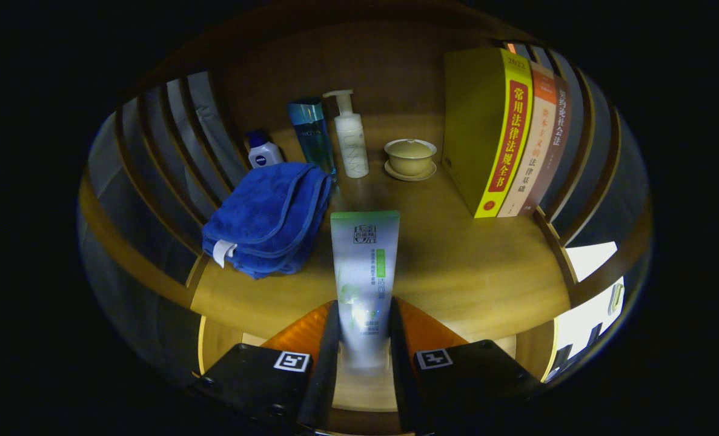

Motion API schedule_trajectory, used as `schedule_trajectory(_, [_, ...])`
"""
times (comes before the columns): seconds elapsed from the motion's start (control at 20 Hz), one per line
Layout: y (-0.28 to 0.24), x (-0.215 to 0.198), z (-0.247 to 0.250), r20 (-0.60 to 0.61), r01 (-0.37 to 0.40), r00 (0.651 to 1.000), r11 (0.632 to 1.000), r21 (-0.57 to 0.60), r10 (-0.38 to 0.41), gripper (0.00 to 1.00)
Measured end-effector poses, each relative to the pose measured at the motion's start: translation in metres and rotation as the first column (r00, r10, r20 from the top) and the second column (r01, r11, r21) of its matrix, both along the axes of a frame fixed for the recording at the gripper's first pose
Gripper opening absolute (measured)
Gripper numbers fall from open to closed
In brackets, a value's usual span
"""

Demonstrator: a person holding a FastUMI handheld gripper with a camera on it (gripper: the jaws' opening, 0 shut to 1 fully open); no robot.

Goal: Pull open the drawer, take out the items inside it, and place them on the countertop above the cabinet.

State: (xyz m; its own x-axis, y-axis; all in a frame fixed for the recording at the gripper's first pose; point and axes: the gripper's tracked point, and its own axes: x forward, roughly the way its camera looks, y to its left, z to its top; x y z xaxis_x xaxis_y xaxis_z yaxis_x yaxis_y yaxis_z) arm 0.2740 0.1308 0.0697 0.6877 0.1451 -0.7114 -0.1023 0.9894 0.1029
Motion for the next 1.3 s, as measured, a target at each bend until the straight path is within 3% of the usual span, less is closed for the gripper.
schedule_trajectory(0.55, [-0.003, 0.030, -0.017, -0.040, 0.042, 0.998, 0.999, 0.001, -0.042, 0.51])
schedule_trajectory(1.0, [-0.007, 0.027, -0.003, 0.019, 0.049, 0.999, 0.999, 0.018, -0.050, 0.88])
schedule_trajectory(1.3, [-0.003, 0.004, 0.013, 0.058, 0.024, 0.998, 0.997, 0.070, -0.028, 0.98])
